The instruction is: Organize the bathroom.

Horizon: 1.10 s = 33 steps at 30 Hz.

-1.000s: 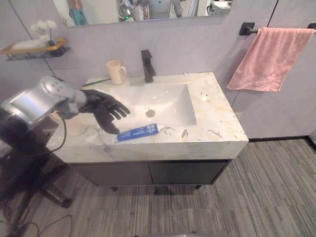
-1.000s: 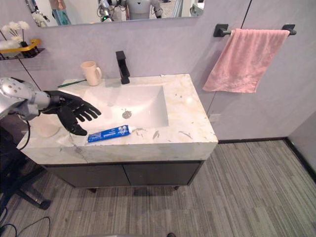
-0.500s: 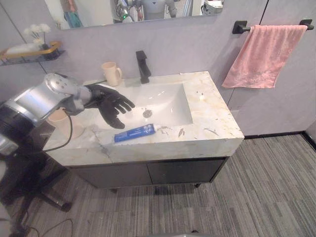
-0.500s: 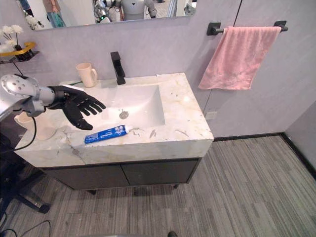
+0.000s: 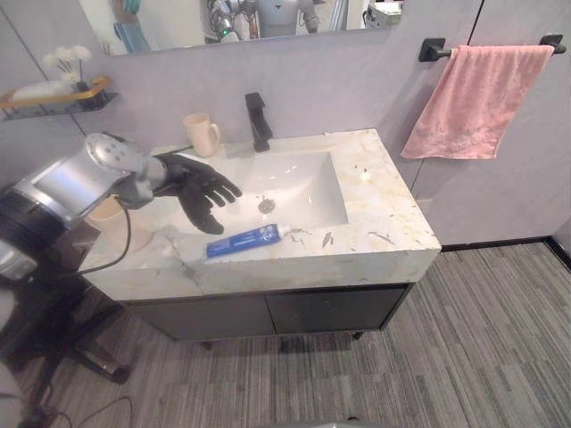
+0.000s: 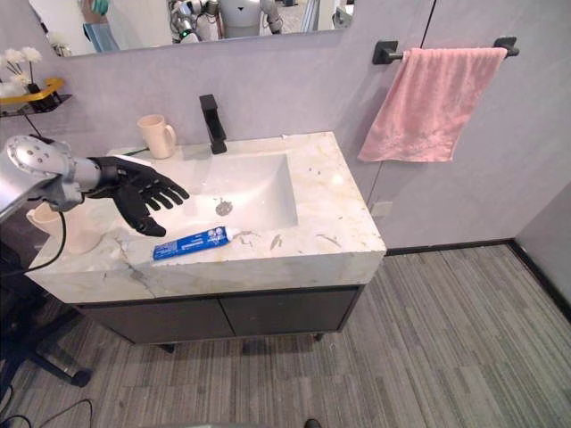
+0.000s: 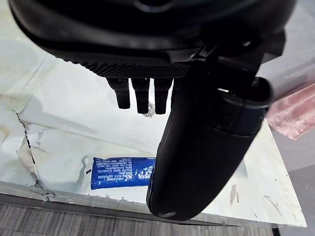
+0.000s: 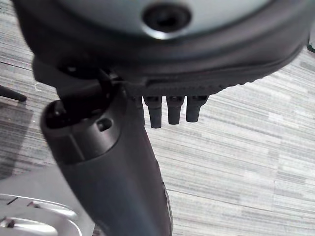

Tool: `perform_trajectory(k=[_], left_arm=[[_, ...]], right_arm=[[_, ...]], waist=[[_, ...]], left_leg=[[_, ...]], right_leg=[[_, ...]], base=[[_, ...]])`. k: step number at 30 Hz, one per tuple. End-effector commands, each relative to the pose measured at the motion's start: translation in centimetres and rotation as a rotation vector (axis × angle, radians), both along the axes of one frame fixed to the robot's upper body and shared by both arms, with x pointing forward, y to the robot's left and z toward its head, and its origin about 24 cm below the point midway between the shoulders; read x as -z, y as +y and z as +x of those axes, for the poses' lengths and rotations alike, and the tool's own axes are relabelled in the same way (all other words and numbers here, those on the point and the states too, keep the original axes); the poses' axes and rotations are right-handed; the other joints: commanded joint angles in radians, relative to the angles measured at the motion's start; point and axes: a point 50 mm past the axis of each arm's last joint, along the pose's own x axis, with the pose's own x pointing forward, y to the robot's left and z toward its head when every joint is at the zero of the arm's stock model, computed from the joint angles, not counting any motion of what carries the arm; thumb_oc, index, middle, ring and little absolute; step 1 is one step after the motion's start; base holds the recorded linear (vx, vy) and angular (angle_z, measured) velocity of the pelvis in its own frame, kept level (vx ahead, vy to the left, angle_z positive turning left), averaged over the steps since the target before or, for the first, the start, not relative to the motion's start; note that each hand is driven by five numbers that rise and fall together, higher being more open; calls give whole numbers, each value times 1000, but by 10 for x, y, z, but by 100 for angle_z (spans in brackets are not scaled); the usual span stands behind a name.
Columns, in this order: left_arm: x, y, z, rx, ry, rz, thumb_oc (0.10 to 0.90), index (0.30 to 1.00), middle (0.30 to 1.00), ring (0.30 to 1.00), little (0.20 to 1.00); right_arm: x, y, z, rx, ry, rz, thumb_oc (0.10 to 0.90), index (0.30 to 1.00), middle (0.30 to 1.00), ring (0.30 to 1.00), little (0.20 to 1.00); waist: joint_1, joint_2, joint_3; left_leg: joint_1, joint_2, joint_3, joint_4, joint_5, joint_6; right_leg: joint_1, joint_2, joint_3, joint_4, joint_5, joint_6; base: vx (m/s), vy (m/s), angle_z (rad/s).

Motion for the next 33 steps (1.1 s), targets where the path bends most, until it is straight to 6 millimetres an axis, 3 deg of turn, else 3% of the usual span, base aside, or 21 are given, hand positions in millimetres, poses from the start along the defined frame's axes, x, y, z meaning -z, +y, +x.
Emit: perform_trajectory(k=[1, 14, 33], left_arm=[[-55, 27, 2, -137, -206, -83, 800, 900, 900, 900, 900], [-24, 37, 1, -178, -105, -91, 800, 900, 900, 900, 900], [-24, 50, 0, -191, -156, 21, 800, 900, 900, 900, 900]], right_arm=[[-10, -27, -17, 9, 51, -73, 800, 900, 900, 900, 900], [-12, -33, -18, 13, 54, -78, 800, 900, 900, 900, 900], [-15, -40, -21, -24, 37, -95, 800, 900, 900, 900, 900]], waist=[[-8, 30, -3], [-16, 41, 9], [-18, 56, 21]], left_leg=[[9, 53, 102, 3, 20, 19], [5, 46, 106, 3, 21, 21], [-4, 43, 93, 3, 28, 19]], right_leg=[[-51, -41, 2, 12, 14, 48], [-59, -46, 8, 17, 11, 46], [-62, -50, -7, 26, 5, 42]], base=[[0, 0, 0], [-2, 8, -2], [0, 0, 0]])
